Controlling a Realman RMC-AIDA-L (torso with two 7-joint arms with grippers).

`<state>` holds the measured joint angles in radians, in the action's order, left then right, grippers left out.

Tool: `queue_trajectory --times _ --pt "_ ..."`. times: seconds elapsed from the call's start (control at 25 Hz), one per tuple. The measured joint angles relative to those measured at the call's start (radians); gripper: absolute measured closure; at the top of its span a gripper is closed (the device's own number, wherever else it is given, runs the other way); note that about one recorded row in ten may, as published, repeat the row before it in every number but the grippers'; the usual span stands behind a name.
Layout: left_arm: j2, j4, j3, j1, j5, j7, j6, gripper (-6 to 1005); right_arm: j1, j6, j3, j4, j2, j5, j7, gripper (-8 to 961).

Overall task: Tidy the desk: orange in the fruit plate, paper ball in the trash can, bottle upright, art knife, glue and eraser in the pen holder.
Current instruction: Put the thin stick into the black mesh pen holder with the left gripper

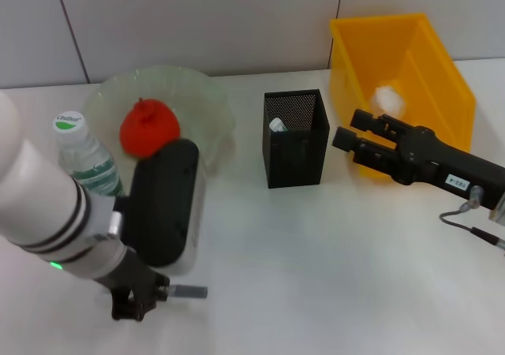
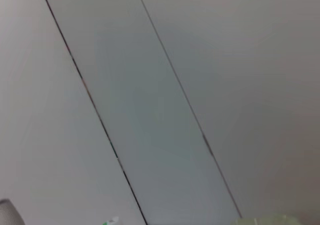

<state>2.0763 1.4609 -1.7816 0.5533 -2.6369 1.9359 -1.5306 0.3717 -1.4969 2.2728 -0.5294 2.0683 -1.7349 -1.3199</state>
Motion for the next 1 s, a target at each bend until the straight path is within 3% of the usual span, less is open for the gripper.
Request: queue_trajectory --times 0.12,0.52,1.0 --pt "-0.002 0.018 0.070 -0.002 0.052 -0.038 -0.001 867 -0.017 -0.001 0.029 -0.006 0.000 0.001 0.000 220" --pt "-0.005 0.110 0.164 0.000 0.112 -0.054 -0.004 873 -0.041 -0.001 0.072 -0.008 -0.005 0.006 0.023 220" --pt "-0.006 0.350 0.182 0.008 0.110 -0.052 -0.104 874 -0.040 -0.008 0.087 0.003 0.003 0.002 0.055 220"
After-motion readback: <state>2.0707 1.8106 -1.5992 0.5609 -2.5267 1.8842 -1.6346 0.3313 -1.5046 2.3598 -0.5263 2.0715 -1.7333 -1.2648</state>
